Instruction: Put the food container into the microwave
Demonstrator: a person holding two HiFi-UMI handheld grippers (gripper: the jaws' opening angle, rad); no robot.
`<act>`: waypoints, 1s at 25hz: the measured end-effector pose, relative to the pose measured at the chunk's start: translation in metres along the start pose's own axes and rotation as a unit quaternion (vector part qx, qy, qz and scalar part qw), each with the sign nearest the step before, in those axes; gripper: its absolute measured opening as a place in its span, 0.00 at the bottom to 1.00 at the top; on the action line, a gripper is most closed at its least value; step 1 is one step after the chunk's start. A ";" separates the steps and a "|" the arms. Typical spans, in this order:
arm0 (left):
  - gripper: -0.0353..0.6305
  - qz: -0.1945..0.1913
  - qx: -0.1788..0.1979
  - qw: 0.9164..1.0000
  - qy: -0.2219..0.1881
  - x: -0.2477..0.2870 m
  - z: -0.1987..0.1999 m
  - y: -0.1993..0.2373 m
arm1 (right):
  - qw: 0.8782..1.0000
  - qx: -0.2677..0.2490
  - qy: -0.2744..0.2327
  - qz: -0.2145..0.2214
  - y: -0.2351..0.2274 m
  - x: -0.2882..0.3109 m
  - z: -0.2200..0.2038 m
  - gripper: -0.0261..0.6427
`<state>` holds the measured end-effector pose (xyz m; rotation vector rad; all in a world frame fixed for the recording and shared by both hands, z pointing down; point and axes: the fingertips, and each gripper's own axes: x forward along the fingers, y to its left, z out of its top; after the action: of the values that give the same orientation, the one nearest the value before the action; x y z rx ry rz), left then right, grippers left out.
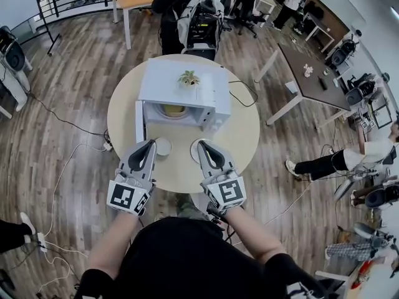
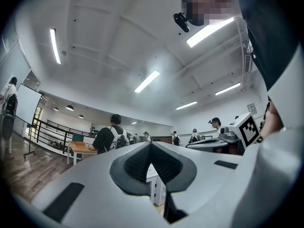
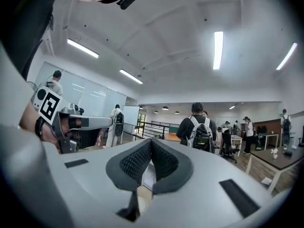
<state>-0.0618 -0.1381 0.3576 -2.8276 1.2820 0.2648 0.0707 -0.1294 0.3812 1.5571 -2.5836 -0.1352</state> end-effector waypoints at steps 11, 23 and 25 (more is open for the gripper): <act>0.08 -0.002 0.011 1.000 -0.014 -0.012 0.021 0.002 | 0.994 0.082 -0.036 -0.066 -0.033 -0.024 0.005 0.06; 0.08 0.002 0.006 1.000 -0.021 -0.016 0.023 0.004 | 0.989 0.112 -0.028 -0.098 -0.044 -0.039 -0.013 0.06; 0.08 0.003 0.004 1.000 -0.021 -0.017 0.023 0.003 | 0.988 0.113 -0.027 -0.099 -0.044 -0.043 -0.015 0.06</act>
<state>-0.0783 -0.1254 0.3377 -2.7953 1.2818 0.3158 0.1314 -0.1125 0.3873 1.9130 -2.5534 0.1044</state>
